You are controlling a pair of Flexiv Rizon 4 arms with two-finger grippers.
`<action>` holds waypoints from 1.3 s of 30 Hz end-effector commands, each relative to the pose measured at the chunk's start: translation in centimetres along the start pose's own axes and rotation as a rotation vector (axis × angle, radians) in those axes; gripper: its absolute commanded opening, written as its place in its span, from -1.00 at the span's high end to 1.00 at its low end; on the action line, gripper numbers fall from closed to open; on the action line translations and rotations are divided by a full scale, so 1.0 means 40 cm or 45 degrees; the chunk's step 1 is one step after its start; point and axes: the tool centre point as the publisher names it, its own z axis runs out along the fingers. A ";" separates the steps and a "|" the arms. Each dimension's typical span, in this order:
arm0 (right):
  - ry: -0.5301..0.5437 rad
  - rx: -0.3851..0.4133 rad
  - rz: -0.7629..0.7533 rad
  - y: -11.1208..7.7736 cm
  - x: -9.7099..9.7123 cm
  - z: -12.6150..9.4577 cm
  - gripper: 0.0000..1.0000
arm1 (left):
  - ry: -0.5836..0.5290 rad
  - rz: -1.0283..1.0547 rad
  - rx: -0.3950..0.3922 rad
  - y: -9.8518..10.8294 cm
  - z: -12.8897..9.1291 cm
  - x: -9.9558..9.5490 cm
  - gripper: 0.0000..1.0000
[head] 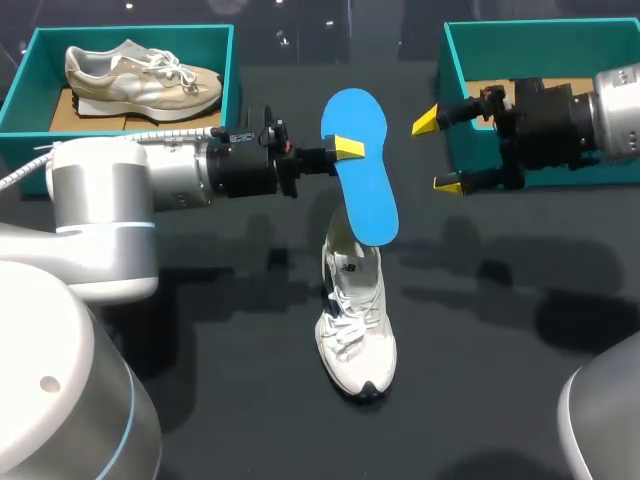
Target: Take the shoe out of the shoebox, open the shoe tongue, remove and reinsert the insole, then place the shoe into the shoebox
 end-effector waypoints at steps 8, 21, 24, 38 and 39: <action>0.195 0.007 -0.005 -0.001 -0.010 0.005 -1.00 | -0.008 0.193 -0.015 -0.007 -0.012 0.018 1.00; 0.237 0.035 0.013 0.006 -0.018 0.008 -1.00 | -0.246 0.972 -0.029 -0.041 -0.042 0.070 1.00; 0.237 0.035 0.013 0.006 -0.018 0.008 -1.00 | -0.281 1.101 -0.045 -0.047 -0.045 0.076 1.00; 0.237 0.035 0.013 0.006 -0.018 0.008 -1.00 | -0.369 1.921 -0.126 -0.071 -0.060 0.092 1.00; 0.237 0.035 0.013 0.006 -0.018 0.008 -1.00 | -0.362 1.953 -0.128 -0.071 -0.060 0.093 1.00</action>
